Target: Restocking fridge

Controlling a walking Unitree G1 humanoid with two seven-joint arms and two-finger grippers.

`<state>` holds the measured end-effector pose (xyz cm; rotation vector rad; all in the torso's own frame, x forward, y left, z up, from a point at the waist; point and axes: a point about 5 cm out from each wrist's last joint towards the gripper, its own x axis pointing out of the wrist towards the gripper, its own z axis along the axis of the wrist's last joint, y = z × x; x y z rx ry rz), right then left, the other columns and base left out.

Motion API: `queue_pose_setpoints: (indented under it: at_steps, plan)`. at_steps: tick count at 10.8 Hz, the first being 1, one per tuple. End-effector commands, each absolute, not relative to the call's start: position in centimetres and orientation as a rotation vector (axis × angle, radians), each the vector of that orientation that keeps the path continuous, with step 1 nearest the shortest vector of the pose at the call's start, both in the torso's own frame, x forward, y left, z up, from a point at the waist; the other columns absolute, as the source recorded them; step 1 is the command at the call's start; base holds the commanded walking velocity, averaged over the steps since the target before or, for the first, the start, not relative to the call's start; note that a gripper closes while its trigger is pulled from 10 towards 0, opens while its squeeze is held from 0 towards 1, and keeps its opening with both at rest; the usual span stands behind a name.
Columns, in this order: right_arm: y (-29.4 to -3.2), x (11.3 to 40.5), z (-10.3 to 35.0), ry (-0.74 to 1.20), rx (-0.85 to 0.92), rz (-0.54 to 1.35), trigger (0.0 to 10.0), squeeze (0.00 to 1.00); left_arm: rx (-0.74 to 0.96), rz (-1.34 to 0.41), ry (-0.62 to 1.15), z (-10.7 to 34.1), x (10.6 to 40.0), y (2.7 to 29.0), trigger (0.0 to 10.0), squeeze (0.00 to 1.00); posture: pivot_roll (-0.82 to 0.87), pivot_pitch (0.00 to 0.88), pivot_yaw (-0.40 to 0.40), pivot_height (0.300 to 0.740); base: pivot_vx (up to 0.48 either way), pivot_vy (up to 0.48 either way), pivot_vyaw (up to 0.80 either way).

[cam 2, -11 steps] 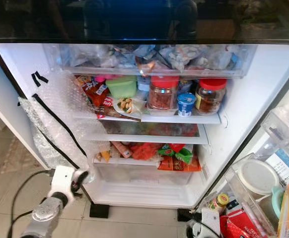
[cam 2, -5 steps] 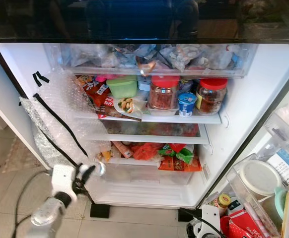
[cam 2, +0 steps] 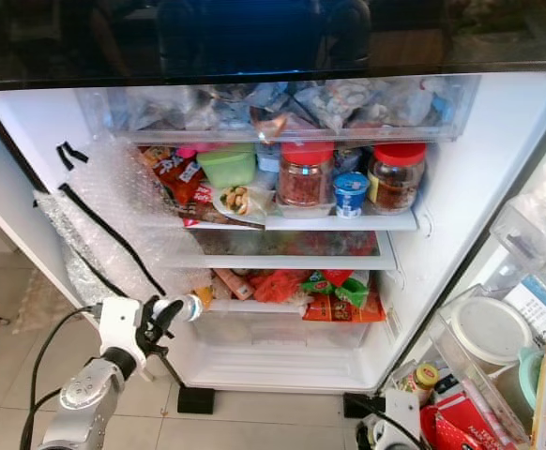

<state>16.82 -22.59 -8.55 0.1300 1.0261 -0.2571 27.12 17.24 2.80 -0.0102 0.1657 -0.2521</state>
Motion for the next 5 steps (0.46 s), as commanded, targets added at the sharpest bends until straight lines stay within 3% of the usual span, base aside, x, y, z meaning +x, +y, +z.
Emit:
queue_pose_setpoints:
  at_steps: [1,3,5]
  plan:
    - [-22.57,16.64,-8.63,1.034,0.134,-0.261,10.0,0.0,-0.002,-0.263,0.161,3.15,27.28,17.33,10.0,0.0,-0.12,0.0,0.055,0.74,0.0,0.0,0.0]
    - [-22.61,16.43,-8.71,1.042,0.134,-0.254,10.0,0.0,0.002,-0.266,0.178,2.94,26.94,17.62,10.0,0.0,-0.1,0.0,0.05,0.74,0.0,0.0,-0.64]
    - [-22.64,16.26,-8.76,1.033,0.128,-0.249,10.0,0.0,0.005,-0.264,0.189,2.69,26.47,17.74,10.0,0.0,-0.09,0.0,0.043,0.74,0.0,0.0,0.0]
